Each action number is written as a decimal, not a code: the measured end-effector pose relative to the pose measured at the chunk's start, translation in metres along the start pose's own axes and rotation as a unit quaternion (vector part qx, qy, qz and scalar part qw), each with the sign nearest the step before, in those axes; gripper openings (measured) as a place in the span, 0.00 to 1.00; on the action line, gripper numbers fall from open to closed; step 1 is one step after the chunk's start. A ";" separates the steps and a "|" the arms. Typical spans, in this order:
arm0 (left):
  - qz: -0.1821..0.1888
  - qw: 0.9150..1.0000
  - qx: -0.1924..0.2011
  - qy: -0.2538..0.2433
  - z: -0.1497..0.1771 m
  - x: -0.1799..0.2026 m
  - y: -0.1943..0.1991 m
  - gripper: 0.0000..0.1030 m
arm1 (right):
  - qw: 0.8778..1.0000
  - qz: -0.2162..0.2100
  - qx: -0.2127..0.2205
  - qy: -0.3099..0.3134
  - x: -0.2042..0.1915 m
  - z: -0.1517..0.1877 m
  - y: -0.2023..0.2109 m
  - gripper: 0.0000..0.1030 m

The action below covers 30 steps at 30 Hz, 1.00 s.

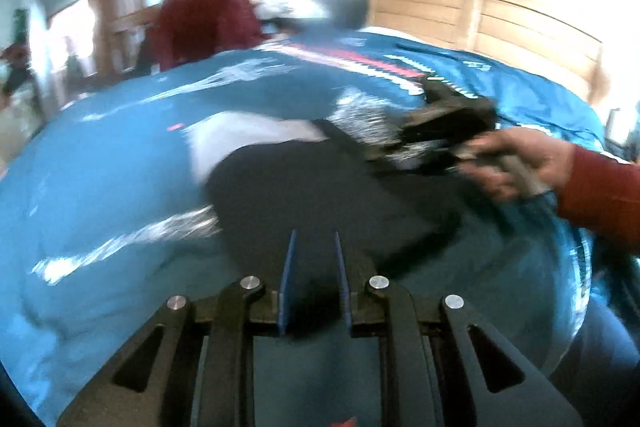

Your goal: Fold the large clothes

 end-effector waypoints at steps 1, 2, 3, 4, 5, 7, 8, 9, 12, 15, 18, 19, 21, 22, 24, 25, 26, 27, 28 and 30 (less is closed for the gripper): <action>-0.008 1.000 -0.010 0.007 0.009 -0.010 0.002 0.18 | 1.000 -0.002 0.001 0.000 -0.003 0.007 0.003 0.61; -0.015 1.000 -0.022 0.013 0.018 -0.019 0.001 0.18 | 1.000 -0.002 0.001 0.000 -0.003 0.011 0.004 0.65; -0.024 0.999 -0.030 0.012 0.026 -0.025 -0.001 0.18 | 1.000 -0.001 0.000 0.001 -0.004 0.018 0.004 0.67; -0.030 0.999 -0.035 0.011 0.031 -0.029 -0.003 0.18 | 1.000 0.000 -0.001 0.004 -0.007 0.024 0.002 0.68; -0.030 0.999 -0.040 0.012 0.036 -0.029 -0.007 0.18 | 1.000 -0.002 -0.002 0.004 -0.009 0.030 0.001 0.69; -0.024 0.999 -0.047 0.013 0.043 -0.029 -0.016 0.18 | 1.000 -0.004 0.000 0.005 -0.007 0.035 0.000 0.69; -0.020 0.999 -0.047 0.012 0.045 -0.026 -0.020 0.18 | 1.000 -0.004 0.000 0.005 -0.007 0.035 -0.003 0.69; -0.013 0.999 -0.047 0.010 0.046 -0.023 -0.025 0.19 | 1.000 -0.007 0.001 0.001 -0.006 0.034 -0.005 0.68; -0.007 0.999 -0.047 0.004 0.045 -0.017 -0.035 0.27 | 1.000 0.000 0.006 0.004 -0.005 0.031 -0.006 0.43; -0.015 0.999 -0.050 0.007 0.045 -0.018 -0.039 0.38 | 1.000 0.012 0.004 0.002 0.005 0.035 -0.006 0.12; -0.055 0.995 -0.082 -0.005 0.059 -0.029 -0.064 0.40 | 1.000 0.014 0.009 0.000 0.016 0.037 0.000 0.08; -0.059 0.994 -0.092 -0.008 0.063 -0.033 -0.073 0.41 | 1.000 0.014 0.016 0.004 0.015 0.038 0.002 0.08; -0.063 0.994 -0.089 -0.030 0.062 -0.035 -0.078 0.40 | 0.999 0.031 0.032 0.008 0.022 0.035 0.010 0.06; -0.074 0.990 -0.100 -0.063 0.064 -0.032 -0.082 0.38 | 0.999 0.031 0.036 0.003 0.029 0.033 0.012 0.06; -0.078 0.983 -0.128 -0.104 0.076 -0.033 -0.092 0.36 | 0.999 0.028 0.026 -0.005 0.038 0.037 0.004 0.06; -0.075 0.980 -0.140 -0.119 0.085 -0.036 -0.098 0.37 | 0.999 0.030 0.025 -0.002 0.039 0.038 0.001 0.06; -0.066 0.981 -0.140 -0.115 0.088 -0.039 -0.100 0.38 | 0.999 0.027 0.027 0.000 0.038 0.037 0.001 0.06; -0.060 0.983 -0.140 -0.106 0.085 -0.042 -0.098 0.39 | 0.999 0.025 0.031 0.003 0.037 0.037 0.002 0.06; -0.057 0.983 -0.139 -0.102 0.082 -0.043 -0.095 0.39 | 0.999 0.025 0.033 0.003 0.036 0.037 0.004 0.06; -0.025 0.988 -0.135 -0.071 0.077 -0.041 -0.078 0.25 | 0.999 0.025 0.036 0.005 0.037 0.038 0.005 0.06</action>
Point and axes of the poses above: each gripper's, at about its wrist camera, not at the fingertips, and y roughly against the way its jaws point, x to its right, z to its underside, the point moved 9 cm from there along -y, roughly the way its jaws point
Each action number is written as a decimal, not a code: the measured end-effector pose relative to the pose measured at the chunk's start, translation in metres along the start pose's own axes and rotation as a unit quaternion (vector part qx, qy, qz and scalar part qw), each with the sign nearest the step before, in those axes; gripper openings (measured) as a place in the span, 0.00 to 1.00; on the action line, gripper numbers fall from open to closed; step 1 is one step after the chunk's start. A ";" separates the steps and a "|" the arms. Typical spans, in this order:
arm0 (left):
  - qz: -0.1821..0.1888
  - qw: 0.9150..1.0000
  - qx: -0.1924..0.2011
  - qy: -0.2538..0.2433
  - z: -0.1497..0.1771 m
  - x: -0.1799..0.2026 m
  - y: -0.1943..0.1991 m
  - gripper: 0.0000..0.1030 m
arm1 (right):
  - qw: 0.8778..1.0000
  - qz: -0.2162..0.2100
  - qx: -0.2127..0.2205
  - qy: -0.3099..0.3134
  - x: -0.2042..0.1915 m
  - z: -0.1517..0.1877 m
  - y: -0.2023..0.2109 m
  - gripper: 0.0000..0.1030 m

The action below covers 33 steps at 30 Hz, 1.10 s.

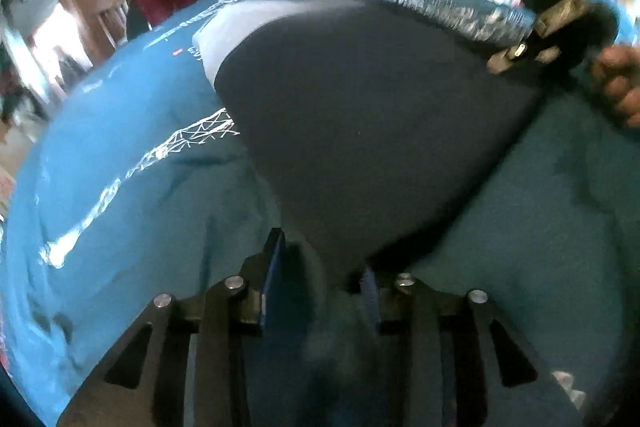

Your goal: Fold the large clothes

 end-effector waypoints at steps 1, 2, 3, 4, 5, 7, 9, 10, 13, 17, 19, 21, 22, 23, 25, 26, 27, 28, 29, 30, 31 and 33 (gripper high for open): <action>0.020 1.000 0.008 0.012 0.000 0.002 0.014 0.22 | 1.000 0.001 0.001 0.003 0.000 0.001 0.000 0.07; 0.034 0.999 0.020 0.020 -0.001 0.004 0.027 0.20 | 1.000 0.002 0.002 0.007 -0.001 0.000 -0.001 0.07; 0.056 0.997 0.045 0.038 -0.006 0.004 0.048 0.20 | 1.000 0.000 0.004 0.009 -0.001 0.000 -0.001 0.07; 0.070 0.994 0.068 0.057 -0.014 0.001 0.061 0.20 | 1.000 -0.002 0.007 0.011 0.000 0.001 -0.001 0.07; 0.072 0.991 0.085 0.068 -0.019 -0.003 0.070 0.20 | 1.000 0.000 0.007 0.012 0.000 0.001 -0.001 0.06; 0.067 0.988 0.112 0.079 -0.035 -0.010 0.070 0.20 | 1.000 0.002 0.013 0.016 -0.002 0.002 0.000 0.06; 0.055 0.993 0.081 0.060 -0.035 -0.009 0.034 0.20 | 0.999 0.015 0.018 0.024 -0.003 0.003 0.004 0.11; 0.056 0.997 0.036 0.039 -0.021 -0.003 -0.001 0.20 | 0.999 0.027 0.021 0.031 -0.003 0.004 0.009 0.13; 0.046 0.998 0.025 0.018 -0.009 -0.001 -0.021 0.21 | 0.991 0.098 0.049 0.082 -0.016 0.005 0.037 0.27; 0.054 0.996 0.048 0.046 -0.025 -0.015 0.016 0.22 | 0.969 0.140 0.117 0.166 -0.060 0.012 0.072 0.37; 0.055 0.992 0.086 0.071 -0.043 -0.031 0.037 0.22 | 0.967 0.129 0.098 0.195 -0.071 0.025 0.057 0.34; 0.045 0.988 0.121 0.086 -0.069 -0.052 0.045 0.22 | 0.967 0.136 0.056 0.207 -0.062 0.039 0.030 0.29; 0.030 0.987 0.133 0.085 -0.087 -0.062 0.040 0.22 | 0.966 0.152 0.044 0.207 -0.049 0.044 0.019 0.26; 0.023 0.987 0.137 0.085 -0.098 -0.070 0.032 0.22 | 0.967 0.156 0.038 0.199 -0.037 0.047 0.014 0.20; 0.032 0.987 0.131 0.090 -0.121 -0.083 0.001 0.22 | 0.972 0.144 0.043 0.181 -0.024 0.050 0.014 0.15; 0.031 0.988 0.119 0.089 -0.130 -0.088 -0.021 0.22 | 0.971 0.146 0.046 0.185 -0.025 0.051 0.015 0.15; 0.026 0.991 0.103 0.084 -0.134 -0.091 -0.040 0.22 | 0.966 0.158 0.044 0.199 -0.026 0.052 0.014 0.15; 0.011 0.995 0.064 0.079 -0.136 -0.100 -0.075 0.24 | 0.963 0.165 0.042 0.207 -0.029 0.053 0.013 0.15; 0.003 0.996 0.048 0.079 -0.136 -0.105 -0.094 0.32 | 0.961 0.172 0.039 0.212 -0.032 0.054 0.012 0.15; 0.005 0.996 0.036 0.087 -0.137 -0.114 -0.114 0.47 | 0.961 0.173 0.035 0.214 -0.034 0.055 0.012 0.15; 0.010 0.995 0.038 0.095 -0.139 -0.119 -0.121 0.52 | 0.961 0.173 0.028 0.211 -0.037 0.055 0.015 0.15; 0.017 0.993 0.042 0.109 -0.142 -0.126 -0.121 0.52 | 0.960 0.168 0.032 0.223 -0.054 0.048 0.032 0.16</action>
Point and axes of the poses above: each gripper's, at about its wrist camera, not at the fingertips, and y roughly against the way its jaws point, x to its right, z to its underside, the point moved 9 cm from there along -y, roughly the way its jaws point
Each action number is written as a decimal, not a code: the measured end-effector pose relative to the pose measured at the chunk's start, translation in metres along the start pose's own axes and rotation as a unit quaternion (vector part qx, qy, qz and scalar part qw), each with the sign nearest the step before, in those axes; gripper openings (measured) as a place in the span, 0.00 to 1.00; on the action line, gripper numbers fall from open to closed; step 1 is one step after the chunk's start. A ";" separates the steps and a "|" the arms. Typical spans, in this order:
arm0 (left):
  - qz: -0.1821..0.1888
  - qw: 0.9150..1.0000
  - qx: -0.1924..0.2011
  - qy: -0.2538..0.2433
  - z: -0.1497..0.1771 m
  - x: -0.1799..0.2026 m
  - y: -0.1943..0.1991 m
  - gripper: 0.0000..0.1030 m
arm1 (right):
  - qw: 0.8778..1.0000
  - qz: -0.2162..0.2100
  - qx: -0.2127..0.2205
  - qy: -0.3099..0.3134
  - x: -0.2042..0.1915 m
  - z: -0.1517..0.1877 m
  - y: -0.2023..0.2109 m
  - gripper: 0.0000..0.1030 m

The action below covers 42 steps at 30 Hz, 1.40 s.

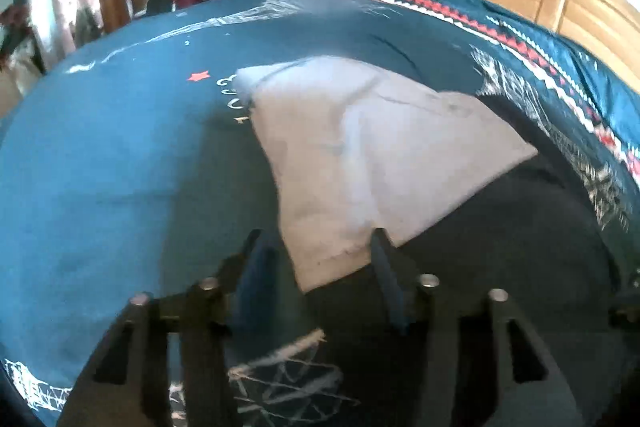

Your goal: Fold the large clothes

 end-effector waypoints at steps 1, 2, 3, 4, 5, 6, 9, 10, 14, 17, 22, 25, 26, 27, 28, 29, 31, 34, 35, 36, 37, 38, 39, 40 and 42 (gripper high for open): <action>-0.008 1.000 0.005 -0.001 0.000 -0.001 0.011 0.46 | 1.000 -0.009 0.017 0.003 -0.005 -0.010 0.013 0.17; -0.011 1.000 0.007 -0.011 0.002 0.002 0.021 0.35 | 0.999 -0.023 0.039 0.001 -0.010 -0.028 0.028 0.18; -0.002 0.999 0.017 -0.027 0.008 0.011 0.042 0.34 | 0.998 -0.025 0.054 0.003 -0.010 -0.044 0.034 0.18; 0.009 0.999 0.028 -0.033 0.013 0.020 0.058 0.34 | 0.997 -0.019 0.069 0.012 -0.009 -0.069 0.035 0.19; 0.033 0.998 0.043 -0.042 0.024 0.033 0.083 0.34 | 0.997 -0.007 0.072 0.022 -0.006 -0.090 0.027 0.22; 0.047 0.996 0.048 -0.053 0.038 0.045 0.101 0.34 | 0.997 0.008 0.074 0.029 -0.004 -0.106 0.017 0.24; 0.082 0.994 0.039 -0.062 0.080 0.076 0.134 0.34 | 0.998 0.036 0.053 0.022 0.015 -0.159 -0.037 0.27; 0.088 0.994 0.027 -0.061 0.094 0.085 0.136 0.34 | 0.998 0.046 0.043 0.016 0.022 -0.171 -0.055 0.27; 0.061 0.997 -0.019 -0.036 0.138 0.088 0.116 0.43 | 0.998 0.051 -0.024 -0.013 0.048 -0.165 -0.107 0.31; 0.052 0.998 -0.018 -0.008 0.139 0.078 0.114 0.58 | 0.997 0.067 -0.014 -0.030 0.047 -0.161 -0.084 0.32; 0.009 1.000 0.009 0.004 0.129 0.074 0.152 0.55 | 0.993 0.105 0.060 0.017 -0.010 -0.112 0.021 0.61; -0.038 0.998 0.026 0.029 0.132 0.059 0.176 0.58 | 0.985 0.150 0.087 0.023 -0.046 -0.048 0.063 0.96; -0.060 0.997 0.025 0.045 0.133 0.051 0.180 0.59 | 0.984 0.157 0.084 0.015 -0.051 -0.029 0.067 0.96; -0.083 0.994 0.023 0.062 0.139 0.042 0.185 0.59 | 0.984 0.162 0.075 0.005 -0.056 -0.009 0.066 0.96; -0.101 0.992 0.024 0.076 0.145 0.034 0.189 0.59 | 0.983 0.174 0.066 -0.005 -0.059 0.012 0.063 0.96; -0.113 0.989 0.021 0.089 0.152 0.025 0.188 0.59 | 0.981 0.183 0.059 -0.007 -0.058 0.033 0.060 0.96; -0.139 0.983 0.006 0.116 0.170 0.012 0.187 0.59 | 0.977 0.209 0.041 -0.004 -0.058 0.058 0.048 0.96; -0.156 0.978 -0.022 0.139 0.193 0.001 0.178 0.59 | 0.973 0.228 0.018 -0.022 -0.041 0.080 0.027 0.96; -0.159 0.976 -0.034 0.143 0.199 -0.002 0.172 0.59 | 0.972 0.235 0.013 -0.025 -0.040 0.080 0.022 0.96; -0.162 0.976 -0.039 0.143 0.204 -0.003 0.168 0.61 | 0.971 0.238 0.007 -0.035 -0.034 0.087 0.017 0.97; -0.164 0.976 -0.039 0.138 0.208 -0.002 0.168 0.63 | 0.971 0.236 0.002 -0.043 -0.033 0.093 0.020 0.98; -0.169 0.976 -0.040 0.130 0.211 -0.001 0.167 0.66 | 0.970 0.237 -0.001 -0.049 -0.031 0.098 0.019 1.00; -0.176 0.976 -0.041 0.121 0.213 0.000 0.165 0.70 | 0.970 0.239 0.002 -0.047 -0.031 0.099 0.019 1.00; -0.183 0.976 -0.041 0.113 0.213 0.004 0.162 0.71 | 0.970 0.240 0.003 -0.043 -0.030 0.098 0.019 1.00; -0.192 0.974 -0.044 0.110 0.214 0.001 0.158 0.76 | 0.970 0.238 0.000 -0.047 -0.028 0.098 0.018 1.00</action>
Point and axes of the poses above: each gripper's, at about its wrist camera, not at the fingertips, and y roughly against the way its jaws point, x to its right, z to its underside, the point moved 9 cm from there along -y, roughly the way its jaws point
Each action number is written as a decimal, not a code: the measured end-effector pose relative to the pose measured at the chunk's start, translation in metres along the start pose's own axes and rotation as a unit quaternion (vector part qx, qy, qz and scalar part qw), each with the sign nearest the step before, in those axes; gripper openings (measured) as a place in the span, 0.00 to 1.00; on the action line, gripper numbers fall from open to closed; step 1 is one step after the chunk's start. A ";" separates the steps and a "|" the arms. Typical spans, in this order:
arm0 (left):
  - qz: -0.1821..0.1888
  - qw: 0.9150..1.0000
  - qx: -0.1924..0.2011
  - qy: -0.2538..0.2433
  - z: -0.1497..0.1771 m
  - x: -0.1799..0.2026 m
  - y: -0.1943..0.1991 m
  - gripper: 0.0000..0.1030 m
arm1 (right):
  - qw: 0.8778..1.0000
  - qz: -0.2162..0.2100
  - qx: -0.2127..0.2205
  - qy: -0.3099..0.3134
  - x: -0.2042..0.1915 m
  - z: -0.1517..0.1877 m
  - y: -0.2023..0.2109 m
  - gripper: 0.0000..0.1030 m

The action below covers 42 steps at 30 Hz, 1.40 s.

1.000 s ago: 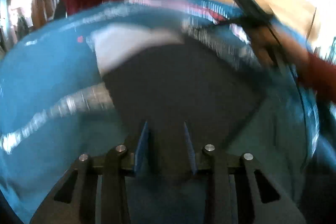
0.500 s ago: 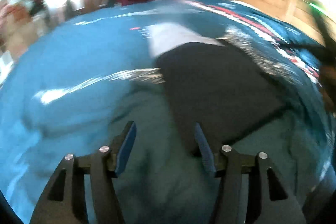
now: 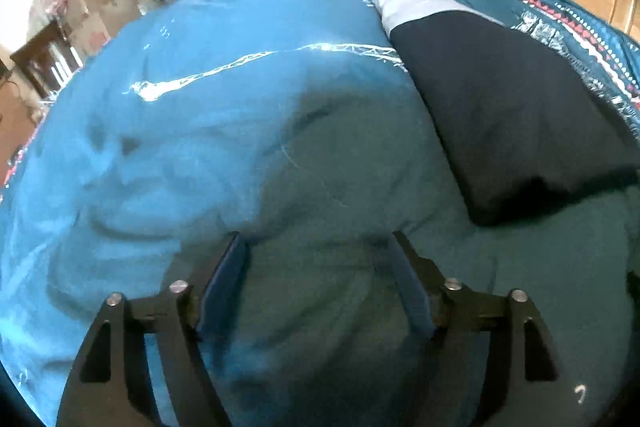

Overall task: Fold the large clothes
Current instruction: 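Withdraw both open tools from the folded shirt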

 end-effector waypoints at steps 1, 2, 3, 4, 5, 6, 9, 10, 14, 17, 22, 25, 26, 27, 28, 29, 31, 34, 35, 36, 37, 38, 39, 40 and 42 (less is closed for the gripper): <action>-0.002 1.000 -0.002 0.001 -0.002 -0.001 -0.003 0.77 | 1.000 0.000 -0.003 0.000 0.001 -0.001 -0.002 1.00; -0.003 1.000 -0.005 0.003 0.000 -0.001 -0.004 0.80 | 1.000 0.000 -0.006 -0.001 0.002 -0.002 -0.003 1.00; -0.004 1.000 -0.008 0.007 0.000 -0.003 -0.004 0.83 | 1.000 0.000 -0.007 -0.003 0.001 0.000 -0.002 1.00; -0.005 1.000 -0.011 0.010 0.000 -0.004 -0.005 0.84 | 1.000 0.001 -0.008 -0.004 0.002 -0.001 -0.003 1.00; -0.007 1.000 -0.013 0.011 -0.002 -0.004 -0.006 0.87 | 1.000 0.002 -0.008 -0.007 0.001 0.000 -0.002 1.00; -0.011 1.000 -0.017 0.012 -0.004 -0.004 -0.007 0.90 | 1.000 0.002 -0.006 -0.009 0.002 0.000 -0.002 1.00; -0.024 0.999 -0.028 0.019 -0.004 -0.009 -0.010 0.99 | 1.000 0.005 0.002 -0.018 0.001 0.001 -0.002 1.00; -0.025 0.999 -0.027 0.021 -0.005 -0.010 -0.011 1.00 | 1.000 0.007 0.007 -0.019 0.001 0.002 -0.001 1.00; -0.023 0.999 -0.034 0.018 -0.005 -0.011 -0.013 1.00 | 0.999 0.013 0.018 -0.023 0.001 0.003 -0.002 1.00; -0.025 0.999 -0.033 0.016 -0.005 -0.012 -0.015 1.00 | 0.999 0.018 0.022 -0.022 0.001 0.002 -0.002 1.00; -0.020 0.999 -0.032 0.013 -0.006 -0.012 -0.016 1.00 | 0.999 0.018 0.021 -0.019 0.000 0.003 -0.002 1.00; -0.016 1.000 -0.022 0.011 -0.006 -0.012 -0.014 1.00 | 1.000 0.018 0.014 -0.020 0.000 0.002 -0.002 1.00; -0.013 1.000 -0.025 0.012 -0.005 -0.012 -0.015 1.00 | 1.000 0.019 0.015 -0.020 0.000 0.002 -0.002 1.00; -0.010 0.999 -0.026 0.014 -0.005 -0.012 -0.016 1.00 | 1.000 0.020 0.017 -0.015 0.000 0.002 -0.002 1.00; -0.008 0.999 -0.028 0.016 -0.005 -0.012 -0.017 1.00 | 1.000 0.022 0.020 -0.011 -0.001 0.001 -0.002 1.00; -0.008 0.999 -0.029 0.016 -0.005 -0.012 -0.017 1.00 | 0.999 0.024 0.025 -0.009 -0.002 0.000 -0.003 1.00; -0.007 0.999 -0.028 0.014 -0.007 -0.012 -0.018 1.00 | 0.999 0.027 0.031 -0.014 -0.002 0.001 -0.003 1.00; -0.003 1.000 -0.023 0.017 -0.008 -0.012 -0.019 1.00 | 0.999 0.029 0.021 -0.025 0.000 0.001 -0.004 1.00; -0.001 1.000 -0.022 0.017 -0.008 -0.012 -0.019 1.00 | 0.999 0.029 0.016 -0.026 -0.001 0.001 -0.005 1.00; -0.001 1.000 -0.021 0.017 -0.008 -0.012 -0.019 1.00 | 0.999 0.027 0.012 -0.026 0.000 0.000 -0.006 1.00; -0.001 1.000 -0.020 0.016 -0.009 -0.012 -0.019 1.00 | 0.999 0.026 0.007 -0.024 -0.001 -0.001 -0.007 1.00; -0.001 1.000 -0.018 0.017 -0.009 -0.012 -0.020 1.00 | 0.999 0.026 0.003 -0.022 -0.001 -0.001 -0.007 1.00; 0.002 1.000 -0.016 0.021 -0.010 -0.012 -0.021 1.00 | 0.999 0.025 -0.001 -0.021 -0.001 -0.001 -0.006 1.00; 0.009 0.999 -0.015 0.029 -0.011 -0.014 -0.022 1.00 | 0.999 0.025 -0.005 -0.020 -0.001 -0.002 -0.004 1.00; 0.015 0.999 -0.017 0.034 -0.012 -0.015 -0.023 1.00 | 0.999 0.024 -0.010 -0.022 0.000 -0.003 0.003 1.00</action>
Point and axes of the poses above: each gripper's, at about its wrist camera, not at the fingertips, and y roughly against the way its jaws point, x to its right, z to its underside, the point moved 9 cm from there along -y, roughly the way its jaws point
